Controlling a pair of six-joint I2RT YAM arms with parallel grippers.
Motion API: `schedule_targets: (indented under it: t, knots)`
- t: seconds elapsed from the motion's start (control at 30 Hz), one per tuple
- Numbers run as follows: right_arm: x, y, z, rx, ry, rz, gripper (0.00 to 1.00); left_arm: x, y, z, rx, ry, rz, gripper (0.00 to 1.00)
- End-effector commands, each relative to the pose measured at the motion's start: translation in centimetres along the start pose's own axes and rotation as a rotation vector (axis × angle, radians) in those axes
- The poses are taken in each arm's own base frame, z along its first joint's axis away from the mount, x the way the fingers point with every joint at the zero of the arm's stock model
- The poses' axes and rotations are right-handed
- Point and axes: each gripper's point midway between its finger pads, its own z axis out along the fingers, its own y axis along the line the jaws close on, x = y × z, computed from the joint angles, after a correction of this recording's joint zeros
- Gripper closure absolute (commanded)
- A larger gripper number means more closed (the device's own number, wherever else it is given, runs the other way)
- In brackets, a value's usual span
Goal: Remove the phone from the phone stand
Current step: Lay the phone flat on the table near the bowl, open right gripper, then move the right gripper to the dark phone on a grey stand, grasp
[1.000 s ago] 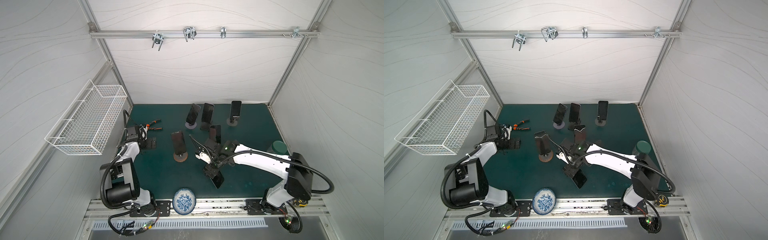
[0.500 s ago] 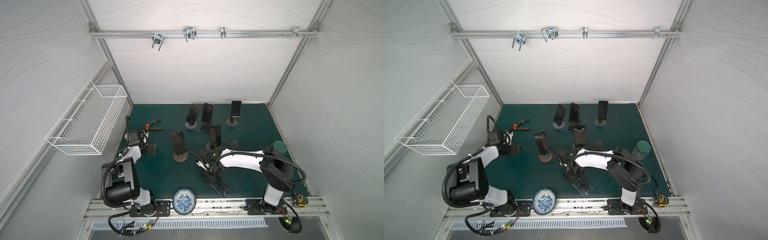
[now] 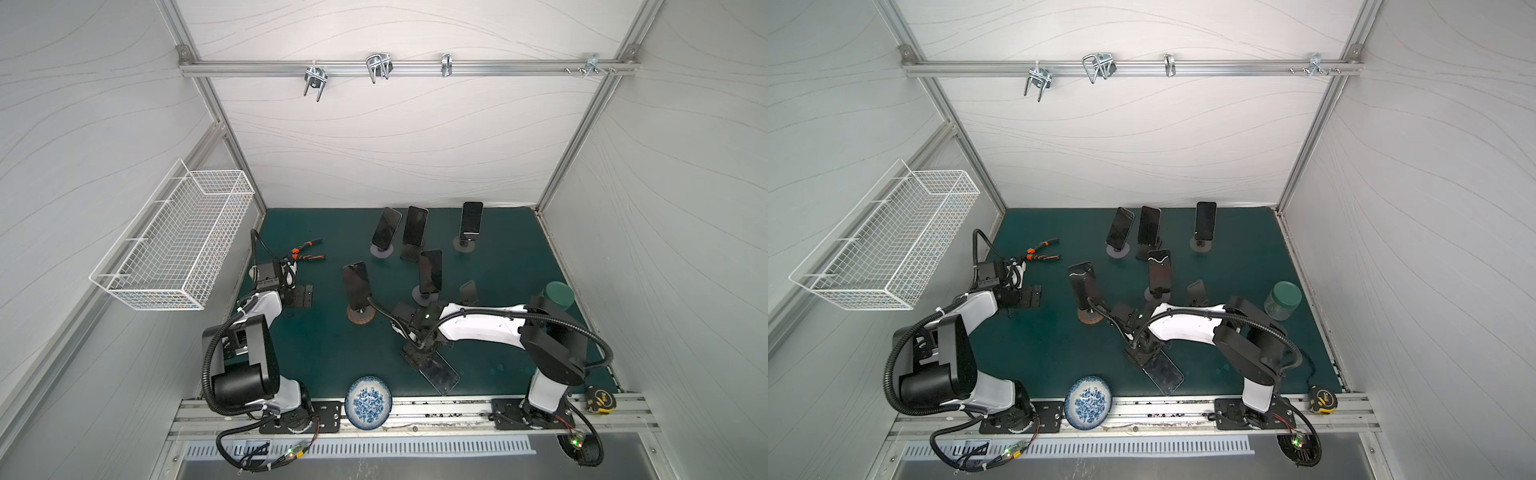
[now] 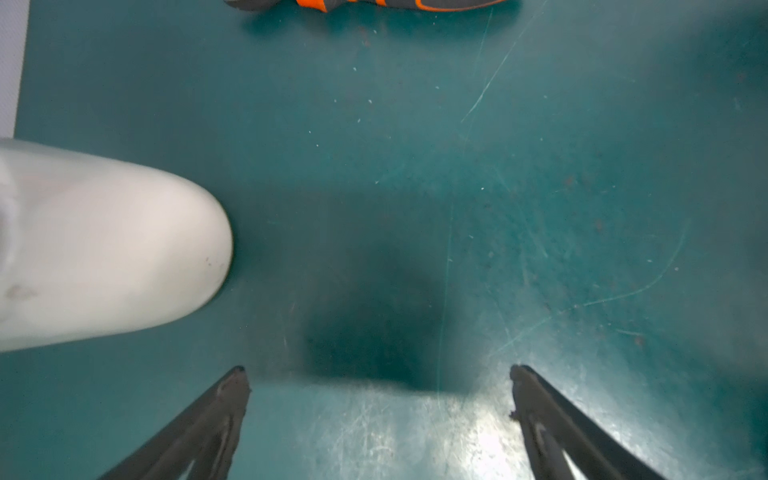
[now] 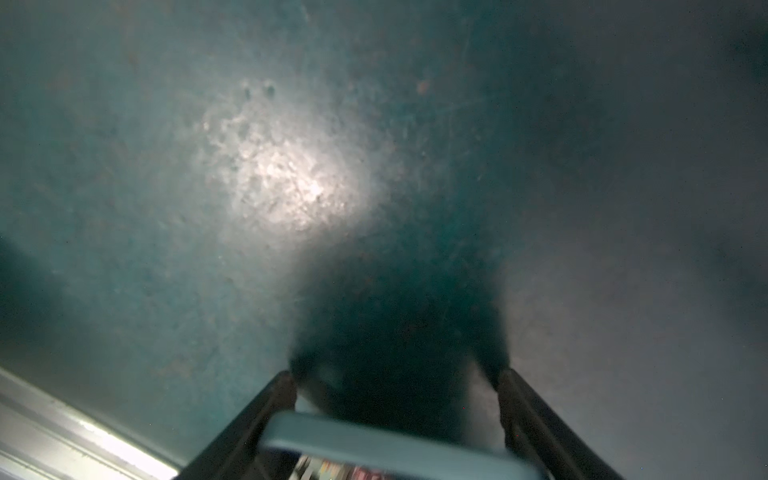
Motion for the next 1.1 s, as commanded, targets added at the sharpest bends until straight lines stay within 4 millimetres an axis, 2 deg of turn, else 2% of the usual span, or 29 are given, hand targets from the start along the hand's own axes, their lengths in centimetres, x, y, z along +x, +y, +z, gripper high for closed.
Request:
schedule_targets:
  t: [0.0,0.13,0.23,0.33,0.43,0.57,0.7,0.77,0.83,0.9,1.0,1.07]
  knots:
    - [-0.4,-0.3,0.5,0.014,-0.044,0.015,0.22,-2.4,0.2,-1.4,-0.002,-0.07,0.027,0.0]
    - [-0.3,-0.8,0.0,0.041,-0.058,0.034,0.21,-2.9,0.2,-1.8,0.005,-0.081,0.015,0.0]
    - [-1.0,-0.6,-1.3,0.034,-0.105,0.047,0.2,-3.0,-0.3,-2.0,0.033,-0.08,0.016,0.0]
    - [-2.3,-0.5,-3.9,0.029,-0.178,0.058,0.2,-3.7,-0.5,-2.3,0.043,-0.099,0.008,0.0]
    - [-4.1,-1.4,-8.0,0.063,-0.288,0.085,0.19,-4.2,-1.0,-2.6,0.074,-0.109,0.003,0.0]
    - [-6.8,-4.2,-13.9,0.137,-0.475,0.193,0.16,-5.1,-1.4,-2.2,0.072,-0.137,0.038,0.0]
    - [-7.9,-9.8,-18.4,0.25,-0.633,0.466,0.12,-5.0,-1.6,-1.8,0.046,-0.116,0.053,0.0]
    - [-8.2,-12.3,-19.4,0.276,-0.679,0.592,0.09,-5.1,-1.8,-2.1,0.049,-0.131,0.062,0.0]
    - [-8.9,-13.7,-19.7,0.275,-0.701,0.642,0.07,-5.3,-2.1,-2.2,0.049,-0.141,0.067,0.0]
    - [-9.5,-15.1,-19.6,0.302,-0.684,0.675,0.01,-5.6,-2.6,-2.4,0.071,-0.149,0.045,0.0]
    - [-10.6,-16.8,-19.0,0.334,-0.655,0.699,0.01,-5.9,-3.7,-2.6,0.129,-0.151,0.028,0.0]
    - [-11.5,-17.2,-18.1,0.327,-0.635,0.679,0.01,-6.0,-3.6,-2.5,0.114,-0.155,0.025,0.0]
